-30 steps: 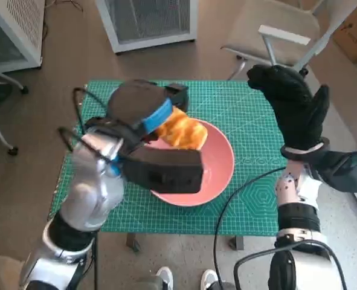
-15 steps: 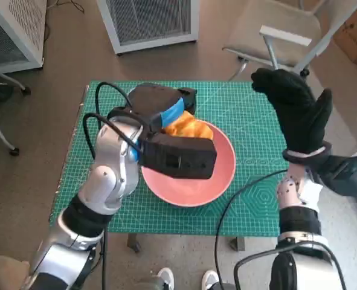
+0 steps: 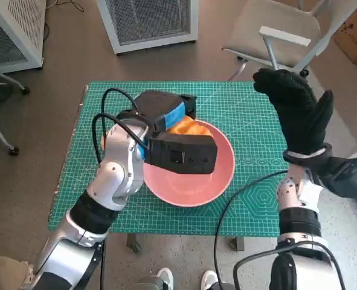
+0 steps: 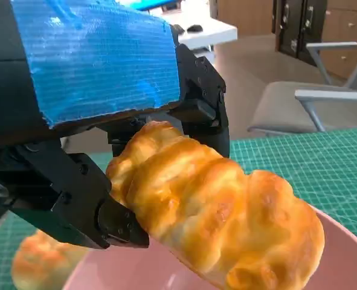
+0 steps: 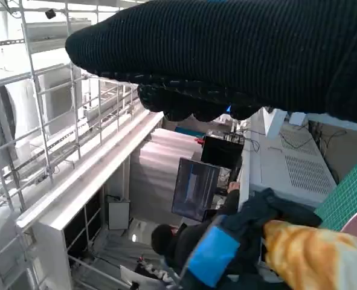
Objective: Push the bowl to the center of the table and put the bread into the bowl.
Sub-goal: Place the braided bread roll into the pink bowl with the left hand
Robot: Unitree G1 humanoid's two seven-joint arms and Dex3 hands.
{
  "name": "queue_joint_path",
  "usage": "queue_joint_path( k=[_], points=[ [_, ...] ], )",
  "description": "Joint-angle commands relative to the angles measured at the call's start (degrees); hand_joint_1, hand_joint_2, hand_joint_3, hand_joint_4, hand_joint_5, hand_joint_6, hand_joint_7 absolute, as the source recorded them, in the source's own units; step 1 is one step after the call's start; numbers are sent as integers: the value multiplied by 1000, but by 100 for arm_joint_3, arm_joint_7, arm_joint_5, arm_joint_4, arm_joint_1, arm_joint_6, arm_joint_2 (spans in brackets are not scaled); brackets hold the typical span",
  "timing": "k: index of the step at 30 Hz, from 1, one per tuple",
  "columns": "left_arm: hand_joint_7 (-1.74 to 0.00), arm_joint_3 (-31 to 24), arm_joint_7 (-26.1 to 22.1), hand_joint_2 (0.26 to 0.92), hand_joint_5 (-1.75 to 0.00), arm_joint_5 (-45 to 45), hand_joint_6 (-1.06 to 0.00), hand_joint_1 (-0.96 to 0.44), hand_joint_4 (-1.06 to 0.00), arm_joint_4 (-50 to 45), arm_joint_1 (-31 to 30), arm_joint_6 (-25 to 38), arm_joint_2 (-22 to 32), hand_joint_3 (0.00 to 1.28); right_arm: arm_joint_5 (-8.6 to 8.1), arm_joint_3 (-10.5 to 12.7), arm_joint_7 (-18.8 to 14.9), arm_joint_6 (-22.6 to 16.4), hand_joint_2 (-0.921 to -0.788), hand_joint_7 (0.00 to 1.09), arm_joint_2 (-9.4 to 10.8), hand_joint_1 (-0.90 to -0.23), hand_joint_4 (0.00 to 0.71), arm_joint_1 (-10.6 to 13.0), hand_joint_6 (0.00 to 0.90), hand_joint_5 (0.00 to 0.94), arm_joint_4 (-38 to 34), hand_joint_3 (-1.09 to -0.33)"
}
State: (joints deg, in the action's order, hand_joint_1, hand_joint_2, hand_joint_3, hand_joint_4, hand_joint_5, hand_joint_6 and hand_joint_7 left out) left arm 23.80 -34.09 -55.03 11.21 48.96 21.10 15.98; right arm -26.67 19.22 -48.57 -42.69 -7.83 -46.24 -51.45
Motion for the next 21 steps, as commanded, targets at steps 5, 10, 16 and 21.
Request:
queue_joint_path(
  k=[5, 10, 16, 21],
  points=[
    [-395, -75, -617, 746, -39, 238, -177, -92, -55, -240, 51, 678, -38, 87, 28, -12, 1, 50, -921, 177, -38, -598, 159, 73, 217, 4, -92, -579],
    [-293, -78, -602, 722, -7, 316, -131, -126, -15, -459, -48, 892, -26, 57, 8, -17, -14, 84, -921, 177, -32, -603, 160, 52, 218, 4, -101, -578],
    [-258, -19, -600, 708, 0, 342, -111, -136, -1, -605, -108, 934, 58, 42, 8, -24, -29, 75, -921, 176, -31, -607, 159, 39, 219, 3, -134, -578],
    [-242, 47, -695, 697, 1, 341, -99, -158, 1, -696, -114, 984, 138, 33, 2, -28, -53, 68, -921, 175, -32, -608, 157, 32, 219, 1, -145, -577]
  ],
)
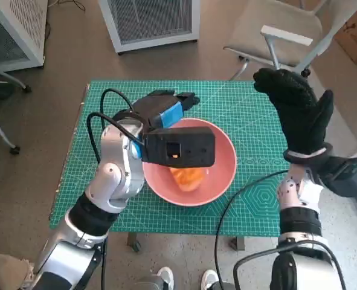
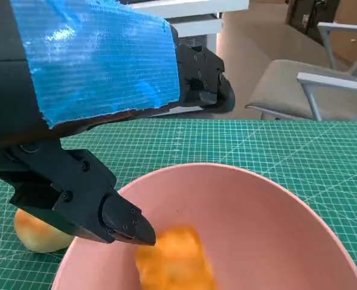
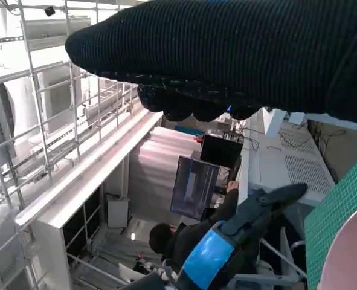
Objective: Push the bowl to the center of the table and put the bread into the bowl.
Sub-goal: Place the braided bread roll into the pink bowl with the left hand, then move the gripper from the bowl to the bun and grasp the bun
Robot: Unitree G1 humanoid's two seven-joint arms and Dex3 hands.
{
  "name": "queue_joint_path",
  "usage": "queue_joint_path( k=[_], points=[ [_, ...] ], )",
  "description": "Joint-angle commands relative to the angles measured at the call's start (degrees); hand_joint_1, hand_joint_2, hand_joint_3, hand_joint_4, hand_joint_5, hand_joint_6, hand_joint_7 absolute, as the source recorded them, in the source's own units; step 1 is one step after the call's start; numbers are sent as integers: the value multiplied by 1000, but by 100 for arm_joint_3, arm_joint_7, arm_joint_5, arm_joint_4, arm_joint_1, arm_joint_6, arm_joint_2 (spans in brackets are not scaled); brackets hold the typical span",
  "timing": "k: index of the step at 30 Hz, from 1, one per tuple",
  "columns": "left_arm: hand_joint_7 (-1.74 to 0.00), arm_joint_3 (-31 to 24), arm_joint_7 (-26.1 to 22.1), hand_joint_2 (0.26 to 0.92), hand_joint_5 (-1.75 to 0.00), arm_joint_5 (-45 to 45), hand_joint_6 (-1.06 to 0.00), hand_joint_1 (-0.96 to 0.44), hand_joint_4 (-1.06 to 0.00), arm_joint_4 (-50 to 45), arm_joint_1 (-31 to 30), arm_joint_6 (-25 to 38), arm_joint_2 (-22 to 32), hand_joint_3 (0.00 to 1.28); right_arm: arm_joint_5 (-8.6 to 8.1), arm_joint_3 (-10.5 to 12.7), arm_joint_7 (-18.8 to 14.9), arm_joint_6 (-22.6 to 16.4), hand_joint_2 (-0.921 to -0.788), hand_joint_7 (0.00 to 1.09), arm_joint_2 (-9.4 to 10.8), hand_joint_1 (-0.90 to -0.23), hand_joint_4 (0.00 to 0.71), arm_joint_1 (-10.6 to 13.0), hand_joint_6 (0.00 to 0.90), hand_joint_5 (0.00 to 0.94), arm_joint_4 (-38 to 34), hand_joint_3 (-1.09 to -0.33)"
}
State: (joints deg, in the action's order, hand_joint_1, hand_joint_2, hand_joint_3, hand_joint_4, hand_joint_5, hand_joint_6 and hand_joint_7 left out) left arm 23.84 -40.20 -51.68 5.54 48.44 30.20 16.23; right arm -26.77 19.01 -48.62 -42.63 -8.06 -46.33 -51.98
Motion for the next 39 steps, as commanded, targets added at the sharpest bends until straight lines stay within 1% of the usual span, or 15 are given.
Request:
queue_joint_path(
  k=[1, 8, 11, 14, 17, 20, 26, 30, 36, 39],
  points=[
    [-241, 50, -94, 697, 1, 9, -98, -161, 1, -139, -62, 85, 122, 33, 11, -9, -51, 60, -921, 174, -7, -608, 156, 41, 219, 1, -93, -577],
    [-231, -21, -283, 693, 1, 35, -91, -180, 1, -542, -187, 199, 324, 27, -15, -7, -104, 59, -921, 172, 4, -614, 155, 42, 219, 0, -81, -575],
    [-230, -207, -452, 692, 1, 95, -88, -172, 1, -920, -315, 214, 610, 25, -37, 8, -140, 76, -921, 171, -8, -616, 155, 31, 220, 0, -88, -574],
    [-232, -323, -534, 692, 1, 150, -86, -162, 1, -1119, -398, 214, 785, 23, -43, 15, -152, 80, -921, 170, -9, -617, 156, 28, 220, 1, -83, -574],
    [-228, -629, -648, 694, 1, 231, -89, -99, 1, -1509, -602, 185, 1166, 23, -49, 24, -157, 82, -921, 169, -14, -618, 156, 17, 220, 1, -92, -573],
    [-149, -917, -704, 701, 1, 215, -138, -34, 1, -1836, -825, 169, 1564, 21, -45, 32, -156, 69, -921, 168, -15, -619, 157, -5, 221, 1, -132, -573],
    [-85, -1230, -676, 711, 1, 133, -177, 59, 1, -2186, -1136, 262, 1970, 22, -45, 32, -176, 78, -921, 166, 8, -619, 157, -49, 222, 1, -210, -573],
    [-71, -1340, -684, 718, 1, -25, -195, 117, 1, -2388, -1301, 427, 2144, 26, -40, 23, -189, 95, -921, 164, 28, -619, 158, -98, 223, 1, -270, -573],
    [-63, -1290, -742, 723, 1, -301, -212, 142, 1, -2412, -1382, 630, 2237, 30, -1, -11, -190, 117, -921, 163, 42, -620, 157, -160, 223, 1, -314, -576],
    [-60, -1263, -814, 724, 0, -417, -216, 145, 0, -2413, -1395, 713, 2236, 31, -7, -21, -218, 161, -921, 162, 44, -622, 157, -189, 222, 0, -320, -578]
  ],
)
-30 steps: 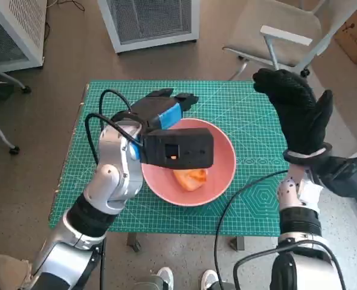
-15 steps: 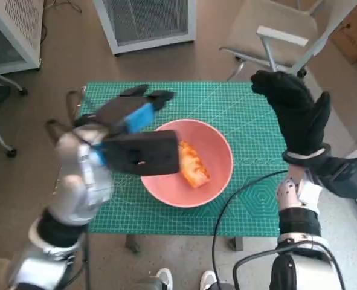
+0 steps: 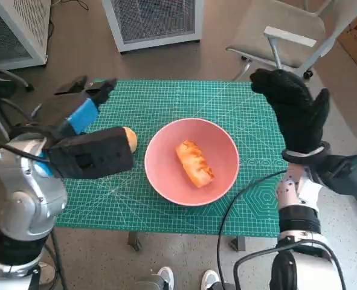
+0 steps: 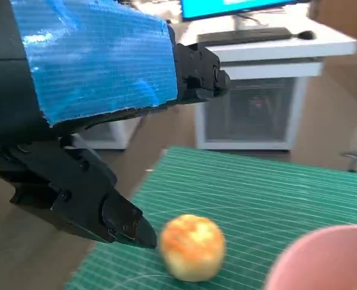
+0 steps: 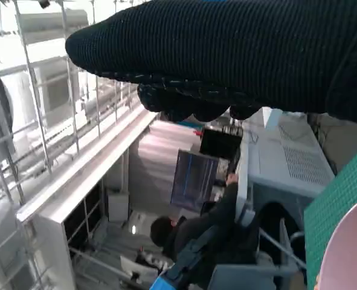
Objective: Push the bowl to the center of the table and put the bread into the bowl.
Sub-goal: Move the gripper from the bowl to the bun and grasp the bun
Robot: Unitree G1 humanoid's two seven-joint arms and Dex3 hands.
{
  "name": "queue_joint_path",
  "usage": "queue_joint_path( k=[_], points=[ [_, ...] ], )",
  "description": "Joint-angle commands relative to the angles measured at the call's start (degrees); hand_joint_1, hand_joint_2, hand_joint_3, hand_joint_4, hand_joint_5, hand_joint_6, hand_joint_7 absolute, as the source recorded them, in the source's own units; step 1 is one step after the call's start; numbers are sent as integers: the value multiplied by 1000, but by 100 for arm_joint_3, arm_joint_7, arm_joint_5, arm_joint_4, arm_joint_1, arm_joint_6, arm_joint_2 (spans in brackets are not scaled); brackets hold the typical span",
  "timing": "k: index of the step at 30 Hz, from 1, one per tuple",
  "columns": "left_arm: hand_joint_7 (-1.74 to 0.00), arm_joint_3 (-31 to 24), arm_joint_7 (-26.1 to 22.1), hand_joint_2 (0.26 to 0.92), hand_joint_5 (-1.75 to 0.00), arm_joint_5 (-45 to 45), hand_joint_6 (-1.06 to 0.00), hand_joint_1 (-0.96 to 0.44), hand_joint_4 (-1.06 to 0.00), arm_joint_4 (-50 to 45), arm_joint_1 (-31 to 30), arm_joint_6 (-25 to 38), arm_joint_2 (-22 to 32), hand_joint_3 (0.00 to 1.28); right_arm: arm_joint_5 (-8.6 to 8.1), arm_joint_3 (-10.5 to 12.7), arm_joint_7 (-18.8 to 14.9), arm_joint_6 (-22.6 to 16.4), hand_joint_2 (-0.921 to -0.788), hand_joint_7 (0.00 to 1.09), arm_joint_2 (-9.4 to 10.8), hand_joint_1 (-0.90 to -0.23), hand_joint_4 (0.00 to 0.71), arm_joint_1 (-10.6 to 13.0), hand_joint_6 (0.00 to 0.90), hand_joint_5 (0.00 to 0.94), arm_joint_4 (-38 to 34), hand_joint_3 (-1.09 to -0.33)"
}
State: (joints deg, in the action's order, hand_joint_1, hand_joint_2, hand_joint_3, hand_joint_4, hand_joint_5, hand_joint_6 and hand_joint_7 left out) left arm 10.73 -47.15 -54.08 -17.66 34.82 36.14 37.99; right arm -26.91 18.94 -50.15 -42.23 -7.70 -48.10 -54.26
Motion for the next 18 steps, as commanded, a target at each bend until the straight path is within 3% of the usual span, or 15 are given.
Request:
queue_joint_path(
  k=[1, 18],
  points=[
    [-57, 55, -138, 723, 0, -206, -219, 147, -1, -94, -35, 139, 57, 32, 5, -15, -74, 134, -921, 162, 8, -625, 156, -21, 222, 0, -94, -579],
    [-23, 207, 26, 711, -1, -95, -242, 145, -8, 642, -22, 114, -157, 51, -87, 57, -288, 289, -921, 165, 3, -617, 152, -151, 217, 0, -178, -585]
  ],
)
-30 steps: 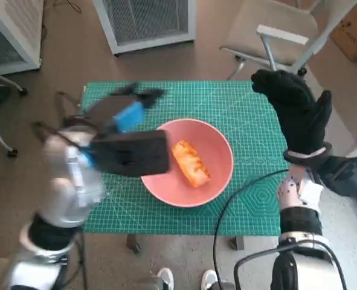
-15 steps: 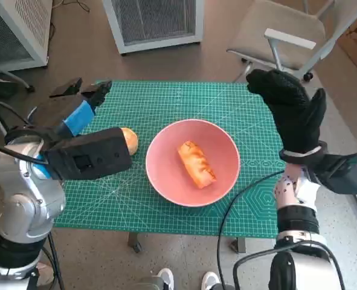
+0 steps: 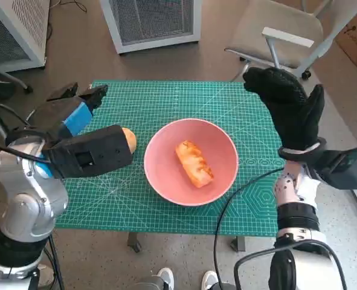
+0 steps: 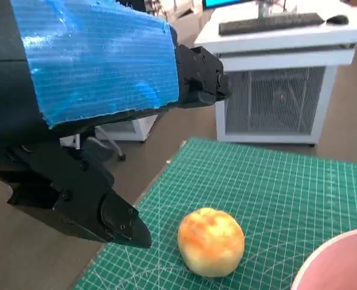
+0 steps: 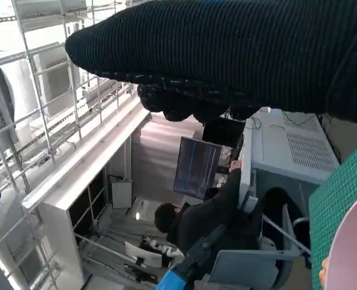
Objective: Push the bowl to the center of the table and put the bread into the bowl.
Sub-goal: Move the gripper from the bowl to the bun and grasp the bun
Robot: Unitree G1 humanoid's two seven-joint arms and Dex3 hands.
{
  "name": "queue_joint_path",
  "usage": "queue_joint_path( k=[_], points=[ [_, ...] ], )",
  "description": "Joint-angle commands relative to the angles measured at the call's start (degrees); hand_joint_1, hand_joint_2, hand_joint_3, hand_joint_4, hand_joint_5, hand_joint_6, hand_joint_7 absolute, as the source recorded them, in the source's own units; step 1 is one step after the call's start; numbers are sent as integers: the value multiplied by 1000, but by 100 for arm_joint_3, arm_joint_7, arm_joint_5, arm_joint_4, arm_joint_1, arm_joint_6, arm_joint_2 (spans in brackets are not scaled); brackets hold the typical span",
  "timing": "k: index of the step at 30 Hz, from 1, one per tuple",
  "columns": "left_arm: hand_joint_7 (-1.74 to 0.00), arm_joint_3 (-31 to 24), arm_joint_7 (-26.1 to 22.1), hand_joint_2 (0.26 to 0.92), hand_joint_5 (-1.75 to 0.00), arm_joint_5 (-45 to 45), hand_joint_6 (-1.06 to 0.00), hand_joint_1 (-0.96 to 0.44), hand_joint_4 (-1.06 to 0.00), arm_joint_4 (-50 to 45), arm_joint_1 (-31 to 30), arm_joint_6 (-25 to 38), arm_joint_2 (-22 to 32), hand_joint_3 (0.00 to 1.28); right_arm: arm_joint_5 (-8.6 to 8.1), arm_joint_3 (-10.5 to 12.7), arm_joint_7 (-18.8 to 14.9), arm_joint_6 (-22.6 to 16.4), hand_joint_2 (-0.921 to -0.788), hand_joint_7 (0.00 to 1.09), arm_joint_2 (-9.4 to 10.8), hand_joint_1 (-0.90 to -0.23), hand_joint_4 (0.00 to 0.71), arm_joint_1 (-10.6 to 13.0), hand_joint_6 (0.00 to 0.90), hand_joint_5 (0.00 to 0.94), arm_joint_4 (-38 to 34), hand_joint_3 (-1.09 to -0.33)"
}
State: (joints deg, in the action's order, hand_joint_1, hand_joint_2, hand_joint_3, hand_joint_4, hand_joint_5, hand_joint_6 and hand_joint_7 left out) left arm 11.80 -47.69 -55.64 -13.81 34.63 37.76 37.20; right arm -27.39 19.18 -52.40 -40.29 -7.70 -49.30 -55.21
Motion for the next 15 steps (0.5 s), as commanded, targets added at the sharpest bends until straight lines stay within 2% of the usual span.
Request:
queue_joint_path(
  k=[1, 8, 15],
  points=[
    [-21, 133, 88, 708, 0, 61, -242, 139, -7, 344, 35, -51, -103, 52, -42, 38, -68, 105, -921, 165, 0, -617, 152, -29, 217, 0, -79, -585],
    [-12, 265, 160, 698, -1, 31, -241, 114, -6, 672, 177, -66, -205, 60, -55, 55, -95, 136, -921, 168, -12, -617, 152, -18, 216, 0, -53, -585],
    [-8, 594, 313, 691, -2, -71, -243, 93, -13, 1406, 539, -19, -489, 68, -19, 43, -74, 92, -921, 171, -44, -616, 153, 18, 215, 1, -16, -586]
  ],
)
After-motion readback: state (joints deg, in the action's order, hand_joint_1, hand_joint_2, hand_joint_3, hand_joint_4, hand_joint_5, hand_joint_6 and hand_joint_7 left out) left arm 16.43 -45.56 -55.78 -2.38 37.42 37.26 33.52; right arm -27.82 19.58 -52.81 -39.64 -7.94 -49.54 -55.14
